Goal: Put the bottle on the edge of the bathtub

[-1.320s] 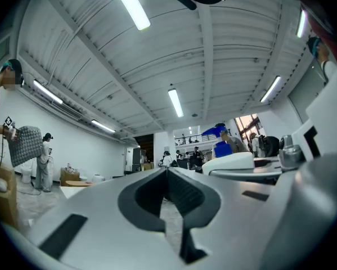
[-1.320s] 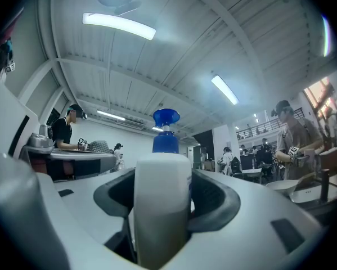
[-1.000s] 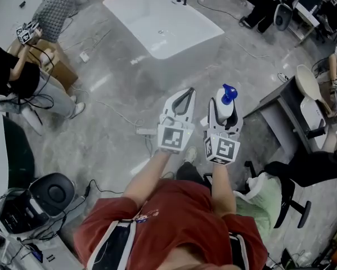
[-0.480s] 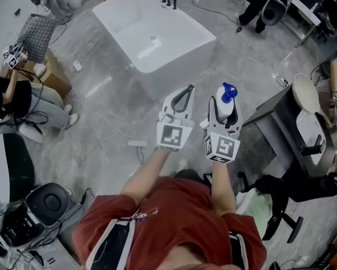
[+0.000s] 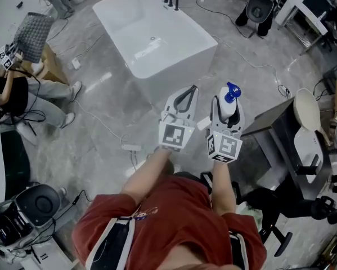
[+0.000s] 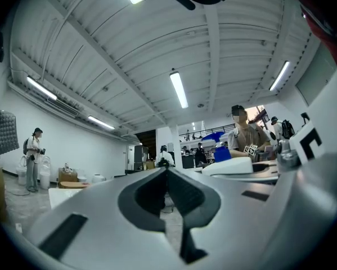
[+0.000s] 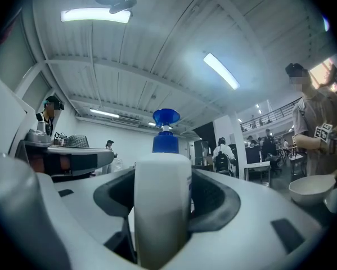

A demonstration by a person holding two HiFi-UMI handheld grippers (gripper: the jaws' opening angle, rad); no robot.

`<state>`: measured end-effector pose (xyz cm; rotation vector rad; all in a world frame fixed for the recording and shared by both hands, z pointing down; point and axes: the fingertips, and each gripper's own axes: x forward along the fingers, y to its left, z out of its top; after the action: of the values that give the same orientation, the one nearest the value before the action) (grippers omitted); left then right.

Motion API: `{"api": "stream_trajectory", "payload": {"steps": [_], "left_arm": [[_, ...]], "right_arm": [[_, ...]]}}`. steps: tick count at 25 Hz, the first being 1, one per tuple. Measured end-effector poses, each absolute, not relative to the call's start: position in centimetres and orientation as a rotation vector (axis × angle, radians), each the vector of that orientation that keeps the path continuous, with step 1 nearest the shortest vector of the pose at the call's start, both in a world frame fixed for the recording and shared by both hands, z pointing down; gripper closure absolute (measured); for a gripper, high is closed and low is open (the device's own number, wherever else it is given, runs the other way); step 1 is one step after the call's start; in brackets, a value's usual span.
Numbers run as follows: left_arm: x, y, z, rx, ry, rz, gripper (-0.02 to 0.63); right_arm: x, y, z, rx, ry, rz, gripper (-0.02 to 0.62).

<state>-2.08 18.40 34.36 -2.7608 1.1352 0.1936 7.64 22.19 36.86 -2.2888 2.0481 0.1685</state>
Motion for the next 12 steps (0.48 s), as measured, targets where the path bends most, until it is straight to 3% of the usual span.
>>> {"api": "stream_trajectory", "payload": {"steps": [12], "left_arm": [[-0.1,5.9,35.4,-2.756,1.123,0.217,0.591]], "right_arm": [[9.3,9.8,37.9,-2.299,2.052,0.198,0.324]]}}
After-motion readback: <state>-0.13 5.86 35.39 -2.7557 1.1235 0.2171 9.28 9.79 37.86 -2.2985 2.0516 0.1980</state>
